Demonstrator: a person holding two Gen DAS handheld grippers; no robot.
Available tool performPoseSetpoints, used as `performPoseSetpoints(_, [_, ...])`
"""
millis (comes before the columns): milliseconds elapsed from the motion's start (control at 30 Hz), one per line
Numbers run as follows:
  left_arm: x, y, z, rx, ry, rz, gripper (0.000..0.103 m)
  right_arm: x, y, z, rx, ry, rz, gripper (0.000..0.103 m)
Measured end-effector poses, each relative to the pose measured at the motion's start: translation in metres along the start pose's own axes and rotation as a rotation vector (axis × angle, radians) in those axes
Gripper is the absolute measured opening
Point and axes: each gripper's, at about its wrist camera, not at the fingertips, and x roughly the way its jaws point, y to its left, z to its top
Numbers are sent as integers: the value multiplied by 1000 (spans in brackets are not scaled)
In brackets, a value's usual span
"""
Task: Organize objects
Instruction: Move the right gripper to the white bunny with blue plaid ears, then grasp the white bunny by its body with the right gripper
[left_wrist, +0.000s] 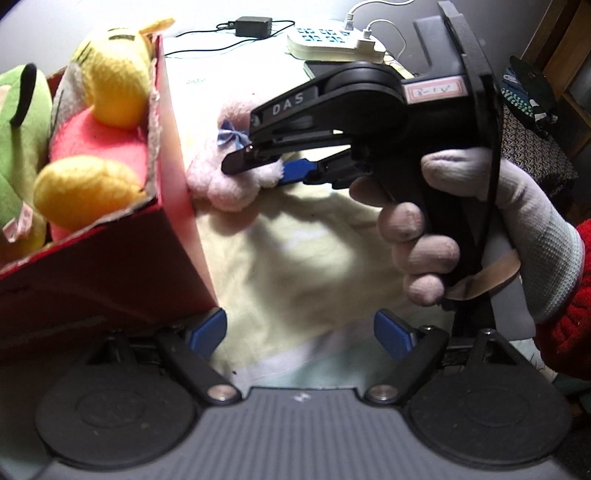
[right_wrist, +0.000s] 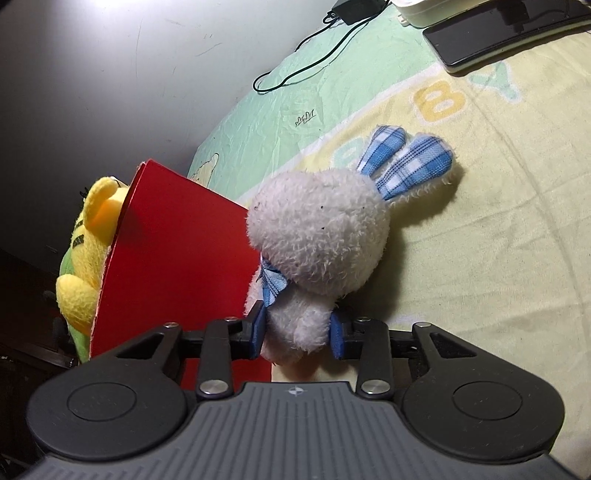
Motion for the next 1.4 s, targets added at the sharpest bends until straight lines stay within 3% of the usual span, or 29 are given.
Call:
performPoseSetpoints(600, [-9, -23, 2, 125, -36, -100, 87, -100, -25, -70, -16, 78, -5, 30])
performPoseSetpoints(867, [4, -36, 11, 164, -43, -99, 87, -116, -35, -72, 19, 49, -6, 37])
performPoseSetpoints(1000, [14, -28, 25, 111, -37, -115, 87, -118, -37, -62, 31, 10, 17, 46])
performPoseSetpoints(1100, [23, -21, 34, 54, -21, -149, 82, -106, -40, -56, 32, 21, 3, 47])
performPoseSetpoints(1400, [39, -16, 37, 37, -2, -96, 80, -83, -33, -50, 43, 51, 42, 49])
